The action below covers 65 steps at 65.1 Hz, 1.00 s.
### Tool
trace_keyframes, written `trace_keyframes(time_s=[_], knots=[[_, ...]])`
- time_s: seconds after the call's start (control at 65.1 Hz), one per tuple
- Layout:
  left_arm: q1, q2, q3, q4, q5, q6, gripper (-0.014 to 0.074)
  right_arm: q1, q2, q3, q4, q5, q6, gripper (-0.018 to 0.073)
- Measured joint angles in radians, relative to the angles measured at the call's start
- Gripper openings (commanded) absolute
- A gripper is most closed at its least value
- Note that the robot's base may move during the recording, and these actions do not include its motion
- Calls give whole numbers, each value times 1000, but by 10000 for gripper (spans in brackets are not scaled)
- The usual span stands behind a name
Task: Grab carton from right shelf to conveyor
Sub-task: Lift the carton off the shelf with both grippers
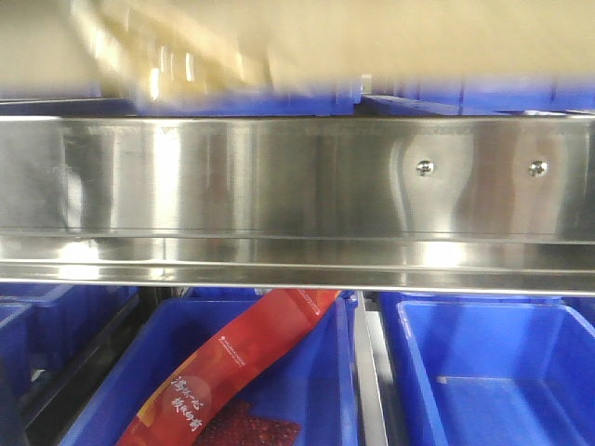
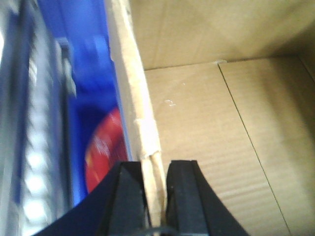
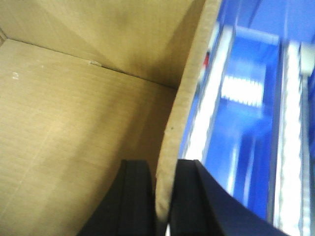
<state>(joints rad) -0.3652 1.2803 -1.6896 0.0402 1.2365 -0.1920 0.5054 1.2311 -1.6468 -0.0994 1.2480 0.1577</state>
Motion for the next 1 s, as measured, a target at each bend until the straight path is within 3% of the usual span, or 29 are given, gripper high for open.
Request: trace_keyframes(time_s=[0.999], knots=[[-2,-7,16,0,-62,-4,-10,0,-7,22,-4,-24,0,-67]])
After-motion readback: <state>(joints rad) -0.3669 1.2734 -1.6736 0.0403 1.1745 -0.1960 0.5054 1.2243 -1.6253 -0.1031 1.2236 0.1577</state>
